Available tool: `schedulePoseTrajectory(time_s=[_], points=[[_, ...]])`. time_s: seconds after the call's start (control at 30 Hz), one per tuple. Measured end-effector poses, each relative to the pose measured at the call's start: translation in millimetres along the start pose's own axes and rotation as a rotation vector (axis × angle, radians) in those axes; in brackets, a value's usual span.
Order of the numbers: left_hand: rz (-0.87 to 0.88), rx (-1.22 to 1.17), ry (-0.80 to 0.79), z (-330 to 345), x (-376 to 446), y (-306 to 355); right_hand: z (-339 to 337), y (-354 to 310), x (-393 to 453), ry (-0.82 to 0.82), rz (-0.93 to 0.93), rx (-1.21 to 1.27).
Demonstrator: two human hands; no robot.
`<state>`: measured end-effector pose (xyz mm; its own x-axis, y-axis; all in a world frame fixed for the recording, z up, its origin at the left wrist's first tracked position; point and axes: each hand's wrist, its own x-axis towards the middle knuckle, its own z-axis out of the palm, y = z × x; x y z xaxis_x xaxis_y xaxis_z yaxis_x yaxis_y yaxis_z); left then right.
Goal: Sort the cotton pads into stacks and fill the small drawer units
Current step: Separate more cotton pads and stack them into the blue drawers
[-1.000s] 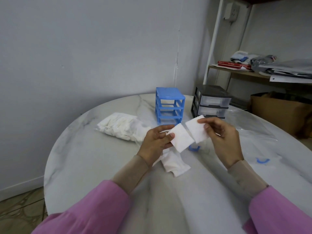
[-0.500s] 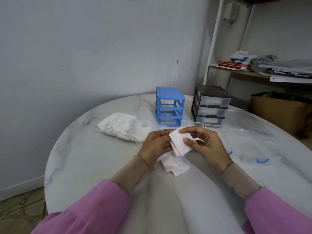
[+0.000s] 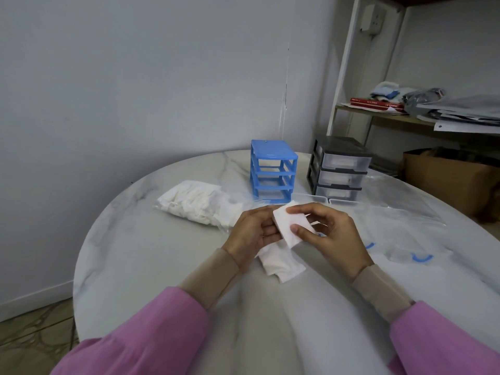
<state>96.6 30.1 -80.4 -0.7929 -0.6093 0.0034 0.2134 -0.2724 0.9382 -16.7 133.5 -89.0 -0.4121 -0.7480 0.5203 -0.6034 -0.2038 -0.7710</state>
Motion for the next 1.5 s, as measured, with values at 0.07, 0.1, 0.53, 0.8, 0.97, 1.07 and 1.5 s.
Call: schedulePoseTrajectory(time_s=[0.07, 0.1, 0.53, 0.8, 0.97, 1.07, 1.5], points=[[-0.003, -0.01, -0.018, -1, 0, -1, 0, 0, 0, -0.004, -0.029, -0.055], [0.009, 0.004, -0.023, -1, 1, -2, 0, 0, 0, -0.004, -0.042, -0.072], [0.322, 0.092, 0.19, -12, 1, 6, -1, -2, 1, -0.029, 0.007, -0.128], [0.491, 0.186, 0.288, -23, 5, 7, 9, 7, -7, -0.453, 0.008, -0.312], [0.443, 0.249, 0.312, -26, 6, 8, 8, 6, -6, -0.415, -0.022, -0.37], [0.426, 0.229, 0.327, -27, 5, 10, 15, 2, -8, -0.409, -0.079, -0.345], [0.392, 0.209, 0.347, -27, 5, 10, 29, 1, -11, -0.264, -0.159, -0.353]])
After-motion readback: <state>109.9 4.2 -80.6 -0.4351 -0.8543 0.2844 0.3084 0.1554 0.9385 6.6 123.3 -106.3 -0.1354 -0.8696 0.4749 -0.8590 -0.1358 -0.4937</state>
